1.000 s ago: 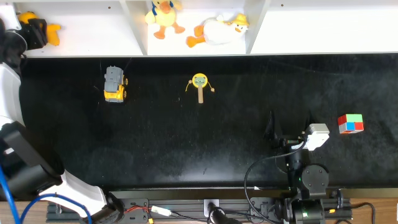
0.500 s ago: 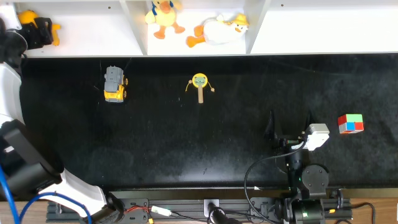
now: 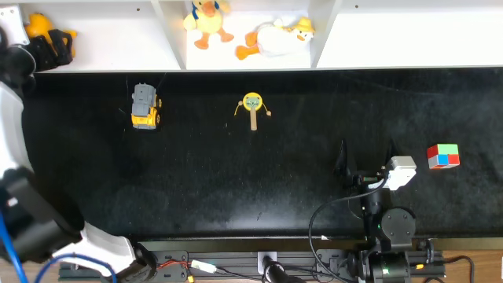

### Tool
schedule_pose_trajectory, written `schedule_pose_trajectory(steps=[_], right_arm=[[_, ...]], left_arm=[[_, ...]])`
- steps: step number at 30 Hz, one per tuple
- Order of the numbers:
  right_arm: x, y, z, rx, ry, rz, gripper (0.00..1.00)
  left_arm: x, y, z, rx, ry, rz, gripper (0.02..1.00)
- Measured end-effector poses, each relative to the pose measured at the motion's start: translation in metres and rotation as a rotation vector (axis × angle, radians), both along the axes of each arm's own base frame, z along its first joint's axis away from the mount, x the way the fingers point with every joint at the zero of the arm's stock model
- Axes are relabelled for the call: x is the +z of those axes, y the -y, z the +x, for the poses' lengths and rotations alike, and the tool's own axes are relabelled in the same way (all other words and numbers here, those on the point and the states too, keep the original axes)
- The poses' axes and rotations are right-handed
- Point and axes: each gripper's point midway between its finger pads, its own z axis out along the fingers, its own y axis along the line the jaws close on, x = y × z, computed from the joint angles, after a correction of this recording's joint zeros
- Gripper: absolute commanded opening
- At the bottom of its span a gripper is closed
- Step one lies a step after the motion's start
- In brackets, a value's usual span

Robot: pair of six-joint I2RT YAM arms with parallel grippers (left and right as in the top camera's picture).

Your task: Store Toys

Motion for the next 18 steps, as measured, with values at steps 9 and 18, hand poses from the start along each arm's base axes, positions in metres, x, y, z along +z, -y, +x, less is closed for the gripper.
schedule_pose_trajectory(steps=[9, 18], right_arm=[[0.000, 0.000, 0.000, -0.001, 0.000, 0.000, 0.993], [0.000, 0.000, 0.000, 0.000, 0.000, 0.000, 0.996]], left_arm=[[0.061, 0.029, -0.065, 0.012, -0.023, 0.037, 0.998], [0.087, 0.062, -0.139, 0.040, -0.109, 0.029, 0.998]])
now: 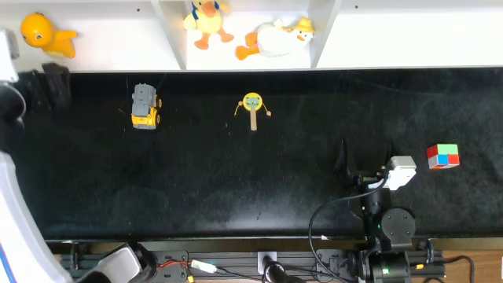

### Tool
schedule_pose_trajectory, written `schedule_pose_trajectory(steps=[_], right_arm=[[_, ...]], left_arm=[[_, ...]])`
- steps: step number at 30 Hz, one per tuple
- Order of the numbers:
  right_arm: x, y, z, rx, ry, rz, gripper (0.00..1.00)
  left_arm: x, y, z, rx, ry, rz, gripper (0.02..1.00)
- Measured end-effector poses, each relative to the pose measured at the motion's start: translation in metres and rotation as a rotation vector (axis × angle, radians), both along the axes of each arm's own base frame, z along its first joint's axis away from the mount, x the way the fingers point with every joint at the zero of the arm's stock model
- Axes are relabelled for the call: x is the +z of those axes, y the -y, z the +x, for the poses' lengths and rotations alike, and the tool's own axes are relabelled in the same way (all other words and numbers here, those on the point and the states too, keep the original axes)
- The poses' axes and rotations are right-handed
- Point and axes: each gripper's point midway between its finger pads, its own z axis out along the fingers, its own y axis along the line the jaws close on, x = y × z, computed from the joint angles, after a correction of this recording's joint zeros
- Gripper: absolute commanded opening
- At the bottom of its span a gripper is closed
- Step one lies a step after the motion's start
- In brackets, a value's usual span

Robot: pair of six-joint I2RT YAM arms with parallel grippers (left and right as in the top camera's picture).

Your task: Store Toys

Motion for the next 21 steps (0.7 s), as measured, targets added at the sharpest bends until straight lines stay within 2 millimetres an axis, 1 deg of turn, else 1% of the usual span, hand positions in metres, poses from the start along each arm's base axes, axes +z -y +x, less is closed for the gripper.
schedule_pose_trajectory(steps=[4, 6, 10, 13, 15, 17, 19, 21], right_arm=[[0.000, 0.000, 0.000, 0.000, 0.000, 0.000, 0.998], [0.000, 0.000, 0.000, 0.000, 0.000, 0.000, 0.996], [0.000, 0.000, 0.000, 0.000, 0.000, 0.000, 0.996], [0.000, 0.000, 0.000, 0.000, 0.000, 0.000, 0.993], [0.000, 0.000, 0.000, 0.000, 0.000, 0.000, 0.993], [0.000, 0.000, 0.000, 0.000, 0.000, 0.000, 0.993], [0.000, 0.000, 0.000, 0.000, 0.000, 0.000, 0.993], [0.000, 0.000, 0.000, 0.000, 0.000, 0.000, 0.996]], left_arm=[[-0.003, 0.015, -0.025, 0.003, -0.060, -0.032, 1.000], [-0.003, 0.025, -0.033, -0.008, -0.078, -0.040, 0.998], [0.004, 0.048, -0.039, -0.050, -0.061, -0.043, 0.998], [0.002, 0.066, -0.046, -0.075, -0.050, -0.046, 0.998], [-0.007, 0.078, -0.051, -0.082, -0.063, -0.051, 0.998], [-0.021, 0.086, -0.053, -0.080, -0.085, -0.050, 0.998], [-0.038, 0.093, -0.050, -0.076, -0.107, -0.045, 0.996], [-0.059, 0.099, -0.040, -0.071, -0.122, -0.036, 0.998]])
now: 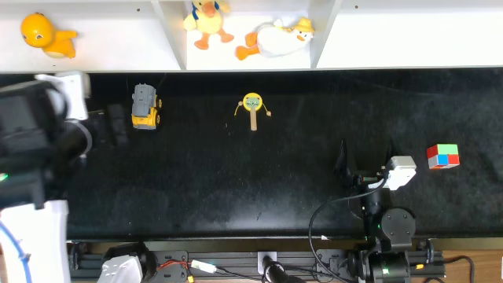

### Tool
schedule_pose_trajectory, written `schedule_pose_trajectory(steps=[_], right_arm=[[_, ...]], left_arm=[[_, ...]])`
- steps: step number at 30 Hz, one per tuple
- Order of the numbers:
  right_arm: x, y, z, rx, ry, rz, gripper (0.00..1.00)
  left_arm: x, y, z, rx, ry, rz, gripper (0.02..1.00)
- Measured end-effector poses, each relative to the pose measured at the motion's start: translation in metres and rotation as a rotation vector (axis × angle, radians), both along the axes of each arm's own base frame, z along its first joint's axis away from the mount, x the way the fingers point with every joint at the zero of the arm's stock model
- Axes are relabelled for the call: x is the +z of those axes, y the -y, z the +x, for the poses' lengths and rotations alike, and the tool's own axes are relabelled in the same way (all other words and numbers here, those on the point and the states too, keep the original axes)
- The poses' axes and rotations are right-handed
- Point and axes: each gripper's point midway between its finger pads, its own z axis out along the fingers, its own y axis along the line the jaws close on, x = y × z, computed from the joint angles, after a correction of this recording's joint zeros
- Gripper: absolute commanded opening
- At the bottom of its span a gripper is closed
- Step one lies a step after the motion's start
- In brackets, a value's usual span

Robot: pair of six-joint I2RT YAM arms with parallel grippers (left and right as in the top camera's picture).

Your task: Store Toys

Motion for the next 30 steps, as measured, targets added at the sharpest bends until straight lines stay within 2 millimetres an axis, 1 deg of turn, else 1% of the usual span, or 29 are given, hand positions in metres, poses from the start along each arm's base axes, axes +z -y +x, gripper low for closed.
schedule_pose_trajectory(steps=[3, 5, 7, 11, 13, 16, 18, 20, 23, 26, 27, 29, 30], right_arm=[[0.000, 0.000, 0.000, 0.000, 0.000, 0.000, 0.996], [0.000, 0.000, 0.000, 0.001, 0.001, 0.000, 0.996], [0.000, 0.000, 0.000, 0.000, 0.000, 0.000, 0.993], [0.000, 0.000, 0.000, 0.000, 0.000, 0.000, 0.993], [0.000, 0.000, 0.000, 0.000, 0.000, 0.000, 0.993], [0.000, 0.000, 0.000, 0.000, 0.000, 0.000, 0.993], [0.000, 0.000, 0.000, 0.000, 0.000, 0.000, 0.996], [0.000, 0.000, 0.000, 0.000, 0.000, 0.000, 0.996], [0.000, 0.000, 0.000, 0.000, 0.000, 0.000, 0.993], [0.000, 0.000, 0.000, 0.000, 0.000, 0.000, 0.996], [0.000, 0.000, 0.000, 0.000, 0.000, 0.000, 0.996], [0.000, 0.000, 0.000, 0.000, 0.000, 0.000, 0.996], [0.000, 0.000, 0.000, 0.000, 0.000, 0.000, 0.996]], left_arm=[[-0.031, 0.007, 0.017, -0.005, -0.016, 0.013, 0.998], [-0.048, 0.010, 0.030, -0.004, -0.016, 0.017, 0.998], [-0.062, 0.010, 0.041, 0.001, -0.025, 0.022, 0.998], [-0.084, 0.008, 0.065, -0.001, -0.035, 0.027, 0.998], [-0.098, 0.008, 0.077, -0.008, -0.048, 0.023, 0.998], [-0.125, 0.009, 0.086, -0.016, -0.102, 0.012, 0.998], [-0.145, 0.011, 0.089, -0.022, -0.148, 0.001, 0.998], [-0.160, 0.012, 0.089, -0.025, -0.185, -0.006, 0.998], [-0.169, 0.012, 0.092, -0.028, -0.195, -0.011, 0.998], [-0.169, 0.012, 0.098, -0.028, -0.175, -0.009, 0.991], [-0.169, 0.012, 0.099, -0.027, -0.173, -0.009, 0.972], [-0.170, 0.012, 0.099, -0.027, -0.173, -0.008, 0.895], [-0.171, 0.012, 0.099, -0.026, -0.176, -0.007, 0.879]])
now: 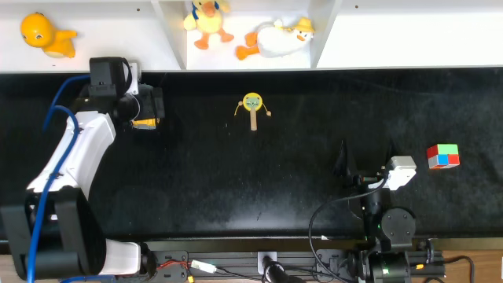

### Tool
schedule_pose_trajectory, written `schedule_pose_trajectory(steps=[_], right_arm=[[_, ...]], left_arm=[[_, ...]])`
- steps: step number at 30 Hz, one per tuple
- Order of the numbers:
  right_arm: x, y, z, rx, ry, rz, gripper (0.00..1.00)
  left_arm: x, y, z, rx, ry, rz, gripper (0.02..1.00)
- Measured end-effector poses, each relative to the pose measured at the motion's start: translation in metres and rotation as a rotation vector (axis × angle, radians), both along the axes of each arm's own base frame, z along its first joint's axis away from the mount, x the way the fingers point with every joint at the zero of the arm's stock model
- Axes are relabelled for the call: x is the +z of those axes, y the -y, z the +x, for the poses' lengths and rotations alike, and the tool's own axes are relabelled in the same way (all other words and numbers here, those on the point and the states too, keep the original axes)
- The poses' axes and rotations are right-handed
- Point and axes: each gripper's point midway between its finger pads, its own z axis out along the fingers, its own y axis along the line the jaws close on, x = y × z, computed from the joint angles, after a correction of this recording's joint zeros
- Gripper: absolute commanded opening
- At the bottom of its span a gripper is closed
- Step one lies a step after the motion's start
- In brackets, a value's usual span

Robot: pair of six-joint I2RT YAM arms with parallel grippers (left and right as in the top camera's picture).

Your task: Store Toys

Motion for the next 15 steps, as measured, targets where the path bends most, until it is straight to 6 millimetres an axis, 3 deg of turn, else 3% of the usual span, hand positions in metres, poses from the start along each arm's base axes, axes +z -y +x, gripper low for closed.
schedule_pose_trajectory(steps=[11, 15], right_arm=[[0.000, 0.000, 0.000, 0.000, 0.000, 0.000, 0.993], [0.000, 0.000, 0.000, 0.000, 0.000, 0.000, 0.998]], left_arm=[[-0.004, -0.006, 0.001, 0.013, -0.007, 0.035, 0.873], [-0.014, -0.007, 0.002, 0.014, -0.027, 0.037, 0.869]])
